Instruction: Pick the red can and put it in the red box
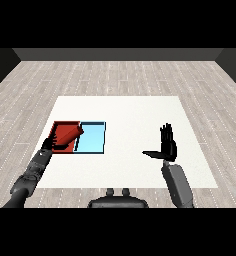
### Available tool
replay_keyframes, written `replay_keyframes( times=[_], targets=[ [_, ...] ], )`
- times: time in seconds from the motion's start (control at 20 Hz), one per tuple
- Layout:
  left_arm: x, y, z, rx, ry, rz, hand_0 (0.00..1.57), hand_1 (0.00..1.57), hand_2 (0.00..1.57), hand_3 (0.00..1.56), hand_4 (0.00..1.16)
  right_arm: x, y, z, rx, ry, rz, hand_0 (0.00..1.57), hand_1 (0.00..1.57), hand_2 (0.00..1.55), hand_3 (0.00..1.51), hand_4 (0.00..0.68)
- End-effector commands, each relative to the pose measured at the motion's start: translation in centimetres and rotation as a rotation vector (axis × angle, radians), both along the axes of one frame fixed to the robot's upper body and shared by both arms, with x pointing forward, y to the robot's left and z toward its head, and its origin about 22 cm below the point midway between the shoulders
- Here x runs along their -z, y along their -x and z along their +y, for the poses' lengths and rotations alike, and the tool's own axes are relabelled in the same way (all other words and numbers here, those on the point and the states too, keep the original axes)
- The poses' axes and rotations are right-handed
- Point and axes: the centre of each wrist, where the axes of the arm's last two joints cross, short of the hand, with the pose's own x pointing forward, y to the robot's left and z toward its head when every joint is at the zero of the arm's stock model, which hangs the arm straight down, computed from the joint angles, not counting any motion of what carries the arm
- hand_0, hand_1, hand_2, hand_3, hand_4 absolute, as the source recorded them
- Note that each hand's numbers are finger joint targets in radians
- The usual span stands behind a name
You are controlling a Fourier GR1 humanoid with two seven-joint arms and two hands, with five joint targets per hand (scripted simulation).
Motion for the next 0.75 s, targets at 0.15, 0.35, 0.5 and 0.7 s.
replay_keyframes(
  times=[0.15, 0.35, 0.5, 0.7],
  targets=[
    [-3.7, -3.3, -1.2, -0.012, 0.347, -0.563, 0.0, 0.0, 0.0, 0.0, 0.0, 0.0, 0.0, -0.5, -0.034, -0.021, -0.006, 0.0, 0.0, 0.0, 0.0, 0.0],
    [-5.0, -5.3, -4.8, 0.196, 0.597, -0.926, 0.0, 0.0, 0.0, 0.0, 0.0, 0.3, 0.2, -0.1, -0.051, -0.003, 0.0, 0.0, 0.0, 0.0, 0.0, 0.0],
    [-3.6, -5.6, -10.0, 0.265, 0.807, -1.065, 0.0, 0.0, 0.0, 0.0, 0.0, 0.6, 0.6, -0.6, -0.045, 0.017, -0.006, 0.0, 0.0, 0.0, 0.0, 0.0],
    [-0.3, -1.6, -11.1, 0.357, 0.87, -1.093, 0.0, 0.0, 0.0, 0.0, 0.0, 1.1, 1.0, -0.5, -0.083, 0.053, -0.027, 0.0, 0.0, 0.0, 0.0, 0.0]
  ],
)
